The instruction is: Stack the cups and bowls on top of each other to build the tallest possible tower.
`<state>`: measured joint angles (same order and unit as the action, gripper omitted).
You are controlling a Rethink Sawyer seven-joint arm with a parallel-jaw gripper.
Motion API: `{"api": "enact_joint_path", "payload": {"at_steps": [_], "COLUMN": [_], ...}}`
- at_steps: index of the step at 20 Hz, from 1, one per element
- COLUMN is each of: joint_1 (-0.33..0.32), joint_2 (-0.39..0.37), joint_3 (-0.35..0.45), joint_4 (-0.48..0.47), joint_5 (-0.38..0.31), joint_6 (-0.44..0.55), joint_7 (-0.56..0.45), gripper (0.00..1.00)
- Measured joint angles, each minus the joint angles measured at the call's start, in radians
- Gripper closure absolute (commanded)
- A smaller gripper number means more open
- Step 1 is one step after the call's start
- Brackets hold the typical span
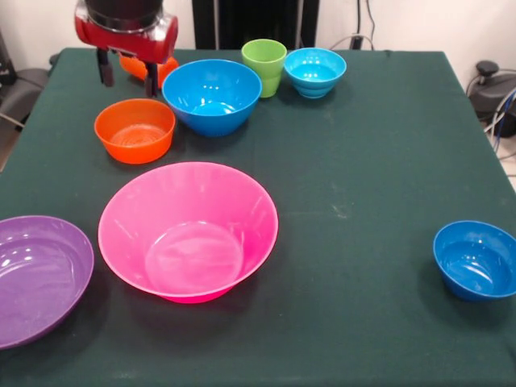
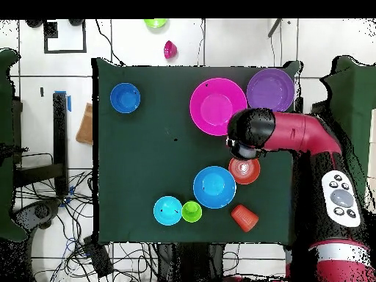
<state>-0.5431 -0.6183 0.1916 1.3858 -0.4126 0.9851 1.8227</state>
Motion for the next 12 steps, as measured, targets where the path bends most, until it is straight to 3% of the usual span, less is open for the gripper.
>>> {"api": "enact_joint_path", "payload": {"at_steps": [12], "joint_1": [0.012], "joint_2": [0.028], "joint_3": [-0.009], "joint_4": [-0.065], "joint_5": [0.028], "joint_6": [-0.084], "joint_7": [0.000], "gripper": [0.00]}}
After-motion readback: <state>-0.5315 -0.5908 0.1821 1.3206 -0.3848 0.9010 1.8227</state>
